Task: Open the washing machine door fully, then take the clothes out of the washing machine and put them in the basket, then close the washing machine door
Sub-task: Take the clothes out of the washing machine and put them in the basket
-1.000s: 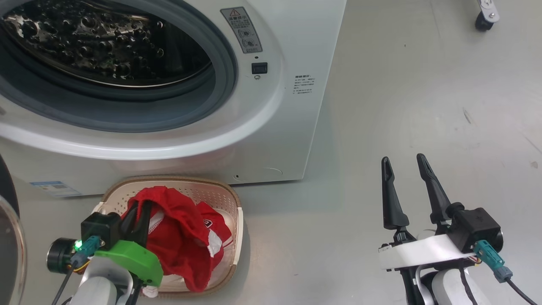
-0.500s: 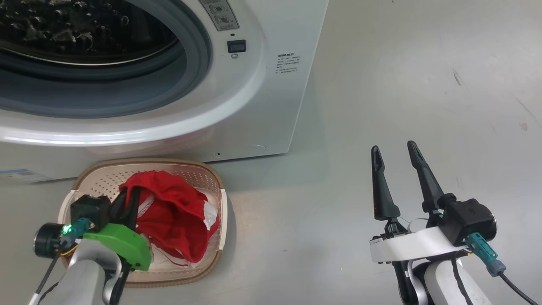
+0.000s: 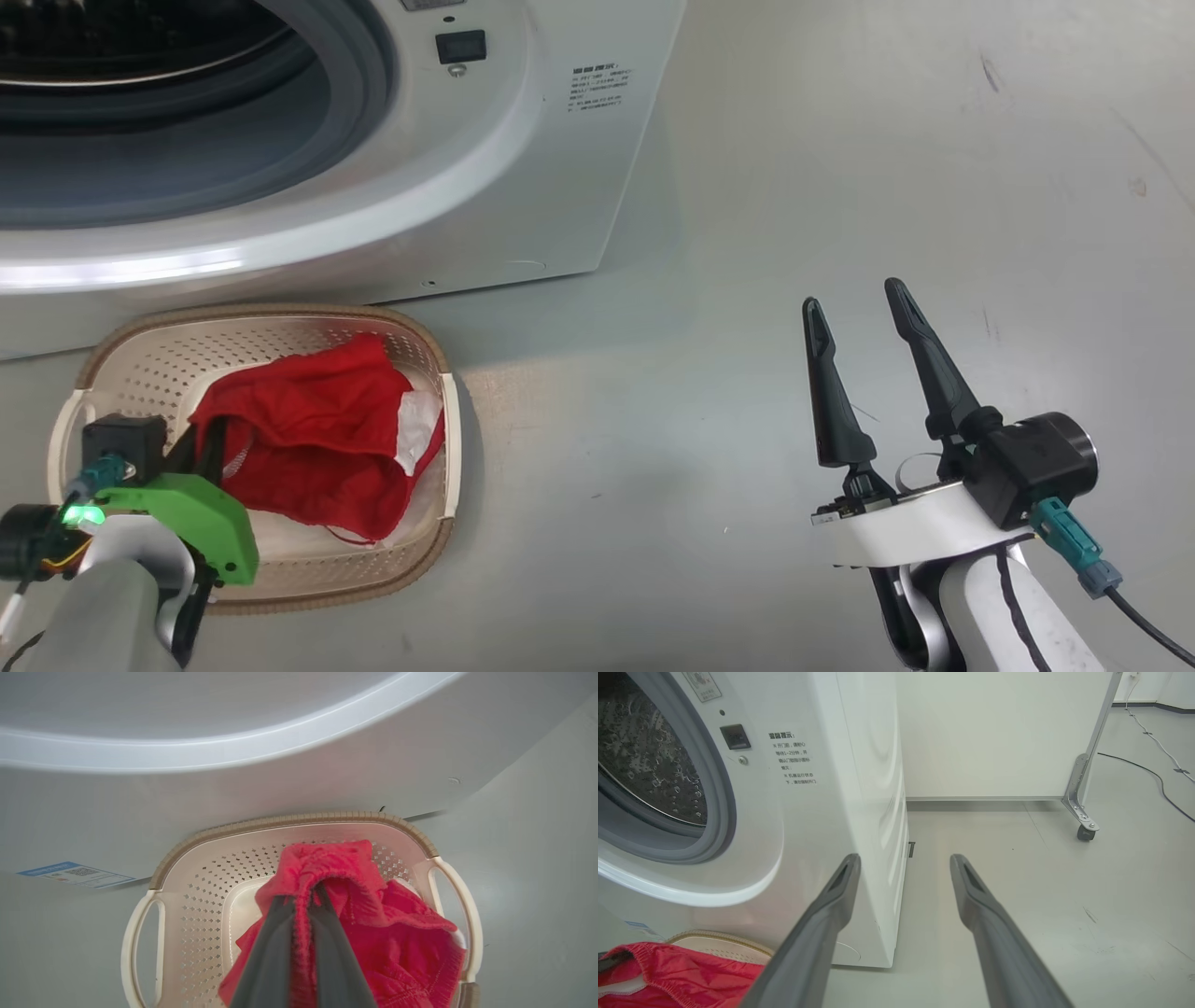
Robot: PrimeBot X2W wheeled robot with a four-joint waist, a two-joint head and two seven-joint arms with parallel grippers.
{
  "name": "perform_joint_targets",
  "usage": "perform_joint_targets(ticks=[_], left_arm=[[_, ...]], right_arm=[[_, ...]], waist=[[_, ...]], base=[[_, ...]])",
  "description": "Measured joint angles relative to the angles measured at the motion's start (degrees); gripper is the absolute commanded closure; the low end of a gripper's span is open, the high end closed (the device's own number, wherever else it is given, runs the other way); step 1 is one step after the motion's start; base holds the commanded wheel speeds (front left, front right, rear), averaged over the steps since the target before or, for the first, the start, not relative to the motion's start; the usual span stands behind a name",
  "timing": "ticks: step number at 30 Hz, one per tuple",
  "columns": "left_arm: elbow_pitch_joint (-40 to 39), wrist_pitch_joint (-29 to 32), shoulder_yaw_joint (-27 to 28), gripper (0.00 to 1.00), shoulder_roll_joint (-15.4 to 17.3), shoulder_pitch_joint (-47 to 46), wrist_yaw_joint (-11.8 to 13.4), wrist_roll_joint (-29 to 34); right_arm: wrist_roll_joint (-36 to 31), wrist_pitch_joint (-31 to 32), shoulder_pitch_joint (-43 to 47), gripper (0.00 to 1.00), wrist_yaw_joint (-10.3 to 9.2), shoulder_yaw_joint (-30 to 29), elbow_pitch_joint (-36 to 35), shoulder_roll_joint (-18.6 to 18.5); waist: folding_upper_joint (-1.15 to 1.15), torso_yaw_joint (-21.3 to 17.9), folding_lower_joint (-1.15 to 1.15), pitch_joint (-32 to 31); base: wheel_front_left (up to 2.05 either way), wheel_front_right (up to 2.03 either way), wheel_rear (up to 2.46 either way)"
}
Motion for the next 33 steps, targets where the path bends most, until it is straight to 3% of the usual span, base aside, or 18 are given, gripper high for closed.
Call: perform_joint_targets(ticks=[9,20,21,22,23,33], left_arm=[[6.3,0.5,5.1,1.00,0.8,-4.5,1.4,-4.1],[11.7,0.1,4.4,1.00,0.8,-7.7,1.4,-4.1],[12.3,0.1,4.2,0.91,0.7,-7.9,1.4,-4.1],[12.7,0.1,4.0,0.62,0.7,-8.0,1.4,-3.9],[13.1,0.0,3.8,0.00,0.7,-8.2,1.4,-3.6],[16.7,-1.5,3.4,0.00,0.4,-10.1,1.4,-3.3]], right_arm=[[-1.3,0.3,-1.1,0.00,-0.53,-0.2,-1.5,0.0],[-1.7,0.3,-2.9,0.00,-0.93,-0.2,-1.6,0.1],[-1.7,0.3,-2.9,0.00,-0.93,-0.2,-1.6,0.2],[-1.7,0.3,-2.9,0.00,-0.93,-0.1,-1.5,0.2],[-1.7,0.3,-2.9,0.00,-0.93,-0.1,-1.4,0.3],[-1.7,0.3,-3.5,0.00,-0.97,-0.1,0.2,0.7]], waist=[[0.00,-1.0,0.00,4.3],[0.00,-1.2,0.00,7.3],[0.00,-1.2,0.00,7.3],[0.00,-1.2,0.00,7.4],[0.00,-1.3,0.00,7.4],[0.00,-1.3,0.00,6.7]], base=[[0.00,0.00,0.00],[0.00,0.00,0.00],[0.00,0.00,0.00],[0.00,0.00,0.00],[0.00,0.00,0.00],[0.00,0.00,0.00]])
